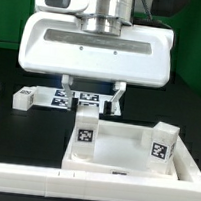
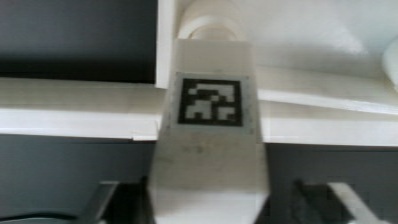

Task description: Assemble square table

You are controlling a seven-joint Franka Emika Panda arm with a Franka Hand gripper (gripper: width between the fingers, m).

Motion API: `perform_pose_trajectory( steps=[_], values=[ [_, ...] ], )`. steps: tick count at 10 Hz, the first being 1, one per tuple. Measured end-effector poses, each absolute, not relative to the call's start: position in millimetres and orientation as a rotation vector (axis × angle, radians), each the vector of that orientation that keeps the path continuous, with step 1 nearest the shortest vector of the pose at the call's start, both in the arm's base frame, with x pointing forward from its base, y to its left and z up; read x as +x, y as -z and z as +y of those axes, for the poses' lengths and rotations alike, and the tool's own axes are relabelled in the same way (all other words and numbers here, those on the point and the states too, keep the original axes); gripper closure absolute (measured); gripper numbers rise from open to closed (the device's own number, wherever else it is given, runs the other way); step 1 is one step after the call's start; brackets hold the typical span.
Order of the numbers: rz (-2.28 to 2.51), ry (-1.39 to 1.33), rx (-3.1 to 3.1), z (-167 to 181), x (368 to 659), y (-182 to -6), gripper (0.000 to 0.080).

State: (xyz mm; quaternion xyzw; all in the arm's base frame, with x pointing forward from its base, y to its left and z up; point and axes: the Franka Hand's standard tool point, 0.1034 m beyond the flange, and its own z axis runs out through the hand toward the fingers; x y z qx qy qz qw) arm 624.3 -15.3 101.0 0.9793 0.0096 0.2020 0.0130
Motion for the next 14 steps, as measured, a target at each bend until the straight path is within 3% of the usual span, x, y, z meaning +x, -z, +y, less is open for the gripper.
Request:
perform_pose_trajectory(
  steps=[1, 3, 7, 11, 14],
  values=[
    [0.030, -0.629, 3.051, -15, 624, -101.0, 0.0213],
    [0.036, -0.614, 3.054, -22, 625, -103.3, 0.0169],
    [0.089, -0.594, 3.046, -43, 628, -112.9, 0.0151],
    [0.088, -0.538, 3.073, -39, 627, -110.1, 0.0151],
    [0.053, -0.175, 3.204, -26, 625, -106.1, 0.0151]
  ],
)
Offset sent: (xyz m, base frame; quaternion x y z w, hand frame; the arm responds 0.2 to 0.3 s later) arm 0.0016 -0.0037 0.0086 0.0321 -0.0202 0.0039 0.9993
